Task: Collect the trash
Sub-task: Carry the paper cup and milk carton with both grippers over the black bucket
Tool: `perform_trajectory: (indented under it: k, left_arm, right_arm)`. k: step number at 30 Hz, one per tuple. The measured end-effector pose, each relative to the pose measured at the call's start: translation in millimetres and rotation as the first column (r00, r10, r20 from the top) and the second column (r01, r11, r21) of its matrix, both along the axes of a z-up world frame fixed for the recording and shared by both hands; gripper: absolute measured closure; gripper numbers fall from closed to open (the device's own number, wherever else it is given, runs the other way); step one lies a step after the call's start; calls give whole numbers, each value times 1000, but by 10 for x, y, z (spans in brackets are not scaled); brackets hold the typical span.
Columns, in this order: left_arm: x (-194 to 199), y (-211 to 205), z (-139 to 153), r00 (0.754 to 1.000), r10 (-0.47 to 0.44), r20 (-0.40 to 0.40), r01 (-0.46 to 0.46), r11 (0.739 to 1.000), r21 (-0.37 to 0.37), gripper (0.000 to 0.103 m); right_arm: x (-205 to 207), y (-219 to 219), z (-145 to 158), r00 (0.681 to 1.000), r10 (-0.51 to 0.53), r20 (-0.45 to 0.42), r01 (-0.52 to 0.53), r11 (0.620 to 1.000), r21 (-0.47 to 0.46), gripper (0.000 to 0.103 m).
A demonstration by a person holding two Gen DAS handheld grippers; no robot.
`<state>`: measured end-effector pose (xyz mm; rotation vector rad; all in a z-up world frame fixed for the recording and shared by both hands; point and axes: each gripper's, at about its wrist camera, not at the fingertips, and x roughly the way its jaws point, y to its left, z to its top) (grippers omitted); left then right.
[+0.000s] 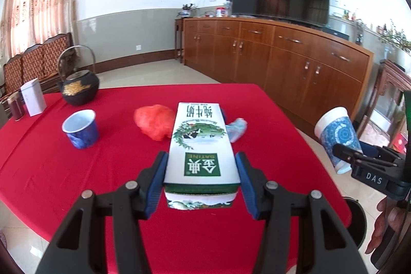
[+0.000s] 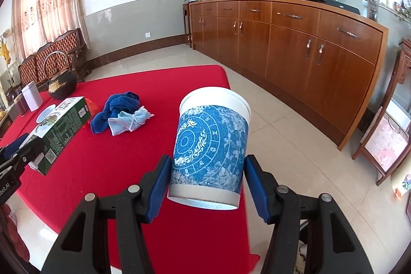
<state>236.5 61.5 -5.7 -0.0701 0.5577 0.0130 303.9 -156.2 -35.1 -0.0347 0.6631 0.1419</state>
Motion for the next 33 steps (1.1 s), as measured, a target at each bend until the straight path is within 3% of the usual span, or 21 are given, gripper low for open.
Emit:
perform_trajectory:
  k: [16, 33]
  left_arm:
    - [-153, -791, 38, 988, -153, 6, 153, 988, 6, 49]
    - [-255, -1650, 67, 948, -317, 9, 317, 948, 19, 49]
  right_arm:
    - [-503, -756, 39, 996, -88, 14, 88, 996, 7, 43]
    - [-976, -1704, 68, 973, -231, 17, 231, 973, 4, 43]
